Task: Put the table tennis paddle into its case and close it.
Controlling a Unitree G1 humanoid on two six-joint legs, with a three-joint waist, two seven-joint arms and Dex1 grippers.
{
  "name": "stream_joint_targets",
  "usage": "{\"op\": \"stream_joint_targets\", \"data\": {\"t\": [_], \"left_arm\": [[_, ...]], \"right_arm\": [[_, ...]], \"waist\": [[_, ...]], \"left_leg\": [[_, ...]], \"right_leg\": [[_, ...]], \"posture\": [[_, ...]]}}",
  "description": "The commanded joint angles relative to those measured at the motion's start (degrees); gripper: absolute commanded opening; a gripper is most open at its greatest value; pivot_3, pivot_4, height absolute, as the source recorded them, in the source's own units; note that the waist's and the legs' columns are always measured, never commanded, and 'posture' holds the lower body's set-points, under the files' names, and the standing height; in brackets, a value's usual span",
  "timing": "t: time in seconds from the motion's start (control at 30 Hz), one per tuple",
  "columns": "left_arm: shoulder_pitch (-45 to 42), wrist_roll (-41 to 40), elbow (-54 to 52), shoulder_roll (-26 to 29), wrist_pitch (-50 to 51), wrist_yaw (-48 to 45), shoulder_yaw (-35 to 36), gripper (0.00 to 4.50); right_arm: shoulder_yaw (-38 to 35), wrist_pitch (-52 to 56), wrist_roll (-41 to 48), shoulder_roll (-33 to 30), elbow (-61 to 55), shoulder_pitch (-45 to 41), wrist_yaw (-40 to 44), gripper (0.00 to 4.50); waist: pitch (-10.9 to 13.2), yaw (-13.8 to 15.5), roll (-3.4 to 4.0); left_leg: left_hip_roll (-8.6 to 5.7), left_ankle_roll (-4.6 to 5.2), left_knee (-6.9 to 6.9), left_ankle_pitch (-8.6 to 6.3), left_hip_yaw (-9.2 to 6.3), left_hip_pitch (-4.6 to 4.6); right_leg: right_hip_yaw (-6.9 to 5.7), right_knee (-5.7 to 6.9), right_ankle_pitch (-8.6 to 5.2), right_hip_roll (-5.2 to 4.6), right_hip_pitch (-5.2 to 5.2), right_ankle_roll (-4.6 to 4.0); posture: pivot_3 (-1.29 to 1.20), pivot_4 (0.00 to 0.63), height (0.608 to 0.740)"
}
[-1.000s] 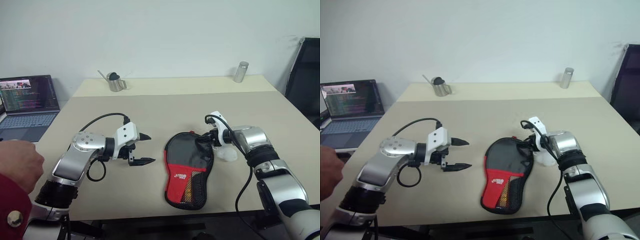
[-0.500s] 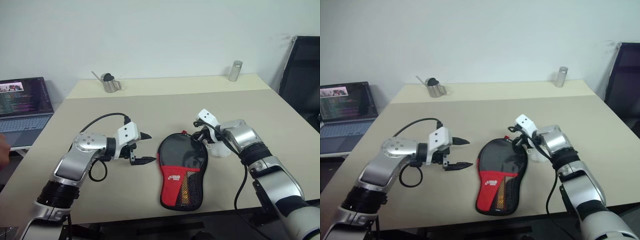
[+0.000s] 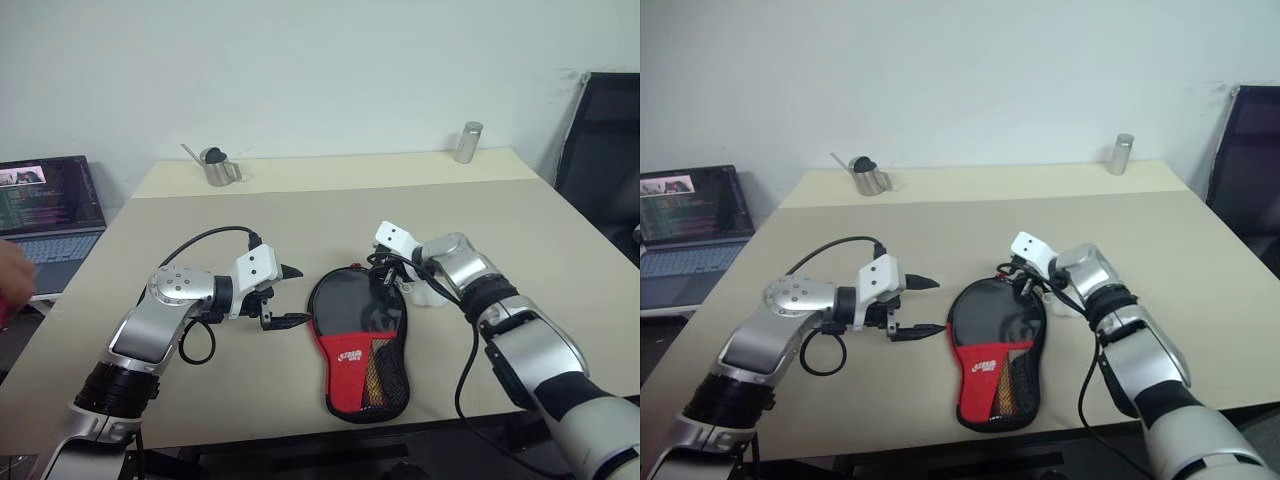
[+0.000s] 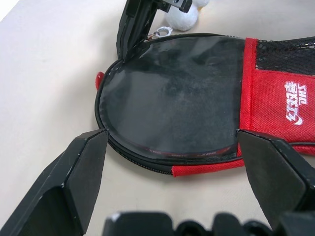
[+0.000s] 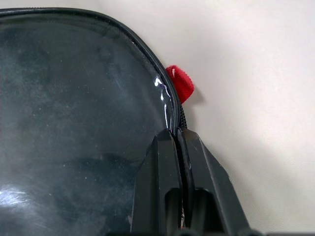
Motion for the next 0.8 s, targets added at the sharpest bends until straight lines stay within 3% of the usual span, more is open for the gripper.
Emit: {"op": "stream_joint_targets", "data": {"t": [0.03, 0.07, 0.17, 0.37, 0.53, 0.67, 0.8], "left_arm": [[-0.7, -0.2, -1.7, 0.2, -0.5, 0.2, 0.5, 4.50], [-0.9, -0.2, -1.4, 0.1, -0.6, 0.2, 0.4, 4.50], [-2.1, 0.0, -0.3, -0.5, -1.4, 0.0, -0.2, 4.50], [-5.6, 0.5, 3.3, -3.0, -3.9, 1.2, -0.4, 4.50], [-8.7, -1.2, 5.6, -7.2, -4.5, 0.6, -0.8, 4.50], [-9.6, -1.5, 10.0, -16.4, -5.5, 2.5, -3.7, 4.50], [-9.8, 0.0, 17.7, -24.7, -4.0, 6.4, -5.5, 4.50]], "right_arm": [[-0.5, -1.2, -0.8, 0.2, -0.7, -2.0, 0.0, 0.02], [-0.3, -1.2, -1.0, 0.1, -1.0, -2.0, 0.3, 0.02], [-0.2, -0.8, -1.5, -0.4, -2.1, -1.4, 1.4, 0.70], [-0.5, 0.1, -1.5, -2.1, -6.3, -0.5, 4.4, 2.77], [-1.4, 4.7, -0.3, -5.9, -18.9, 1.7, 8.0, 4.48], [-7.2, 17.1, 3.0, -13.5, -36.5, 5.4, 8.9, 4.48], [-9.5, 24.3, 4.1, -20.2, -44.1, 11.3, 8.6, 4.48]], "waist": [[0.0, -0.1, 0.00], [0.0, -0.1, 0.00], [0.0, -0.1, 0.00], [0.0, 0.0, 0.01], [0.0, 0.1, 0.01], [0.0, 1.6, 0.07], [0.0, 2.7, 0.00]], "left_leg": [[0.00, 0.00, 0.00, 0.00, 0.00, 0.03], [0.00, 0.00, 0.00, 0.00, 0.00, 0.04], [0.00, 0.00, 0.00, 0.00, -0.01, 0.04], [0.00, 0.00, 0.00, 0.00, -0.02, 0.00], [-0.01, -0.01, 0.00, 0.00, -0.03, -0.07], [-0.01, -0.01, 0.06, 0.01, -0.05, -0.29], [-0.04, 0.01, 0.09, 0.00, -0.09, -0.38]], "right_leg": [[0.00, 0.00, 0.00, 0.00, 0.03, 0.00], [0.00, 0.01, 0.00, 0.00, 0.03, 0.00], [-0.01, 0.01, 0.00, 0.00, 0.04, 0.00], [-0.02, -0.04, 0.00, 0.00, 0.03, 0.00], [-0.05, -0.06, 0.00, 0.00, 0.00, 0.00], [-0.10, -0.06, 0.00, -0.01, -0.15, 0.00], [-0.18, -0.20, 0.00, -0.03, -0.10, 0.01]], "posture": [[0.00, 0.150, 0.740], [0.00, 0.150, 0.740], [0.00, 0.150, 0.740], [0.00, 0.150, 0.740], [0.00, 0.150, 0.740], [0.00, 0.150, 0.740], [0.00, 0.150, 0.740]]}}
